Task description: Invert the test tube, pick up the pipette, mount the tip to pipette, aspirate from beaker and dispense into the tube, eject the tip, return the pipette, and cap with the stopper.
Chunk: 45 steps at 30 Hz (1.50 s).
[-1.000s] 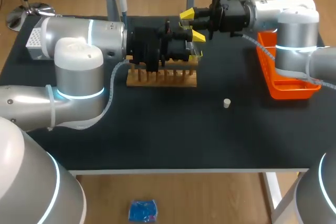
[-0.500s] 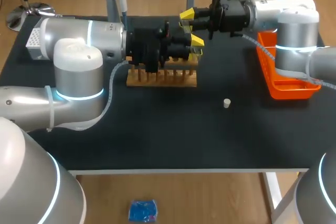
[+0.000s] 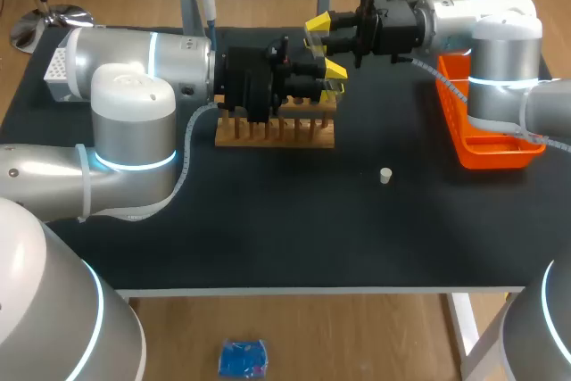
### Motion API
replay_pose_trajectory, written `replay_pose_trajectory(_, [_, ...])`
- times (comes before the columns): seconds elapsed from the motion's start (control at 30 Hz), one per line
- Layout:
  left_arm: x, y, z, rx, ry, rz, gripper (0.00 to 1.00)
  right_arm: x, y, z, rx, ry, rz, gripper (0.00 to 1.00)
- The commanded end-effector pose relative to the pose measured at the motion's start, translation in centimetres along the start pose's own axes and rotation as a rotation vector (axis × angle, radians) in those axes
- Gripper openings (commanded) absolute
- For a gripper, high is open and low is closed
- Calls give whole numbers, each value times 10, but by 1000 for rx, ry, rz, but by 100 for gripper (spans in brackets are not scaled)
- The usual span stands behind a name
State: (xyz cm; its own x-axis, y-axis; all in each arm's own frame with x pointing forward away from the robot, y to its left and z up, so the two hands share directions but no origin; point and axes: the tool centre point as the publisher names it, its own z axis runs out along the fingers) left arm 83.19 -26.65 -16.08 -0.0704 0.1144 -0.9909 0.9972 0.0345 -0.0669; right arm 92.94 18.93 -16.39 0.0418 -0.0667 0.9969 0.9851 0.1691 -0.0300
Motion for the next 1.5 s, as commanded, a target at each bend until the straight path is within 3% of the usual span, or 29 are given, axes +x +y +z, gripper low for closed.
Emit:
replay_pose_trajectory(0.03, [-1,-1,1,-4,2,1,0,0,1,-1,2,-1,-1,100])
replay_pose_trajectory(0.77, [-1,-1,1,-4,2,1,0,0,1,-1,2,-1,-1,100])
replay_pose_trajectory(1.03, [-1,-1,1,-4,2,1,0,8,0,-45,-45,-77,-416,100])
replay_pose_trajectory(1.23, [-1,-1,1,-4,2,1,0,5,-8,-75,-39,-151,-831,100])
replay_pose_trajectory(1.33, [-1,-1,1,-4,2,1,0,-2,-13,-82,-39,-238,-1124,100])
replay_pose_trajectory(1.43, [-1,-1,1,-4,2,1,0,-15,-17,-85,-65,-435,-1648,100])
replay_pose_trajectory(1.47, [-1,-1,1,-4,2,1,0,-19,-16,-86,-68,-478,-1740,100])
replay_pose_trajectory(1.5, [-1,-1,1,-4,2,1,0,-19,-16,-86,-68,-478,-1740,100])
